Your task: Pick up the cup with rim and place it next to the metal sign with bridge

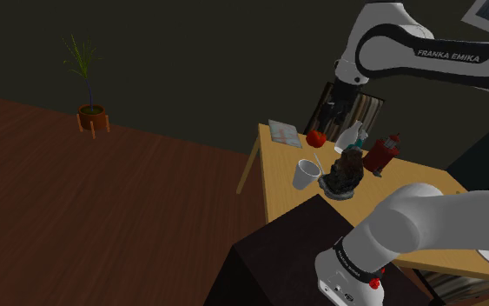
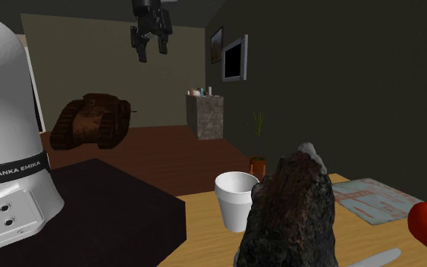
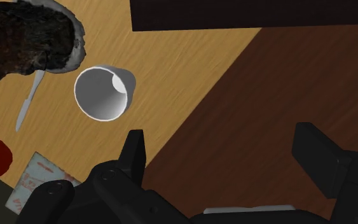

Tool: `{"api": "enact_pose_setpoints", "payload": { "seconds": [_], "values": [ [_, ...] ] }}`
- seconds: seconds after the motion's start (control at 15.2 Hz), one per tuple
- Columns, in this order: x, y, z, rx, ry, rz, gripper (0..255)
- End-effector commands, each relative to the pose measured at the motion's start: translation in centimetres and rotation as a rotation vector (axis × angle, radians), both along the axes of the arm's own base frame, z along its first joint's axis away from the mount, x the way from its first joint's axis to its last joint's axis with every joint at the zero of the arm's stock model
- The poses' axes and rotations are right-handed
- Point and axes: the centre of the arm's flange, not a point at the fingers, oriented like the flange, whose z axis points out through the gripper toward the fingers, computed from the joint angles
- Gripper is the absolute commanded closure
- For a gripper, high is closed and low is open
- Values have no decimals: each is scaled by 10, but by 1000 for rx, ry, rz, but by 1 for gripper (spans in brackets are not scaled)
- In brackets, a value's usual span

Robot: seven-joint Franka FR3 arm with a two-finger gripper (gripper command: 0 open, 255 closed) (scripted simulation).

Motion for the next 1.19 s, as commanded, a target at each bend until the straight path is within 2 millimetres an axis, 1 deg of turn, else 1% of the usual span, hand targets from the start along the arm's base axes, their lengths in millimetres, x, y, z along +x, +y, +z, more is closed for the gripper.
{"api": "enact_pose_setpoints", "payload": {
  "seconds": [0.0, 1.12],
  "values": [
    [5, -12, -23, -2, -1, -1, 0],
    [49, -117, -216, -20, 12, -18, 0]
  ]
}}
